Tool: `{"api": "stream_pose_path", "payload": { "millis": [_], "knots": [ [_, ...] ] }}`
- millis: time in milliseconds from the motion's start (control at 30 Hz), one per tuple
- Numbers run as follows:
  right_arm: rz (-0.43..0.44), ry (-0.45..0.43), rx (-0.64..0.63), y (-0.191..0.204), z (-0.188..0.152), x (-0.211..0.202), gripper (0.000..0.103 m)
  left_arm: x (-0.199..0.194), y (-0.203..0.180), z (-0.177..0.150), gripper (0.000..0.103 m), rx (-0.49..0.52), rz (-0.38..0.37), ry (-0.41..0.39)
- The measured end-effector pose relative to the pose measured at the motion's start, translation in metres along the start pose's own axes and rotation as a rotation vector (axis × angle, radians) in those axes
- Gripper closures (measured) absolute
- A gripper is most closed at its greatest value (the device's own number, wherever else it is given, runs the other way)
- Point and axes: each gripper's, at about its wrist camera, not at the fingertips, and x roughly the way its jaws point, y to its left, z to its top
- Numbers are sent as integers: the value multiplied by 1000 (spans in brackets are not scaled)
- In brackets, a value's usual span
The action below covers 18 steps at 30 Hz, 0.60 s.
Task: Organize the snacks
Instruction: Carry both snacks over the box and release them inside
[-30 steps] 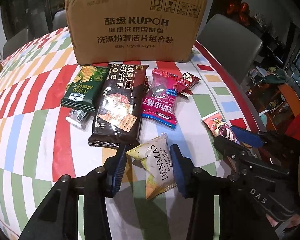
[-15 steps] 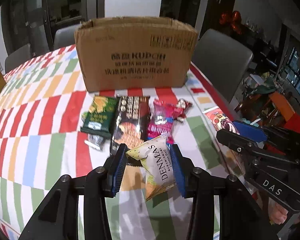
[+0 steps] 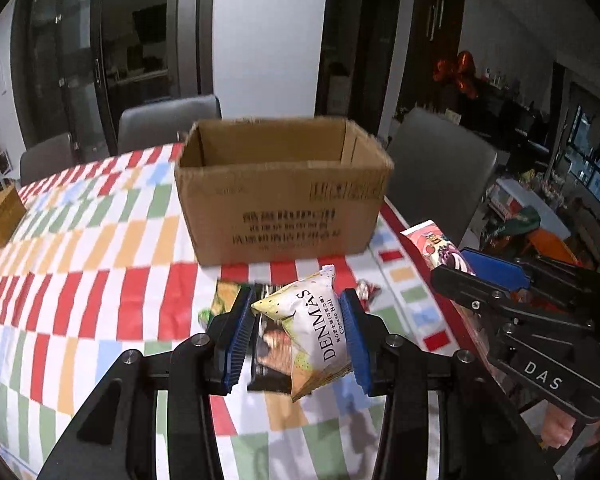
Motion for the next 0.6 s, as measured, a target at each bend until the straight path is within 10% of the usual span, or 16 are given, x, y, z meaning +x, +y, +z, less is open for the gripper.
{"api": "stream_pose_path", "payload": {
  "millis": [600],
  "knots": [
    [32,-114,-34,-4,99,19,71,3,26,103,60,81,73,-124]
  ]
}}
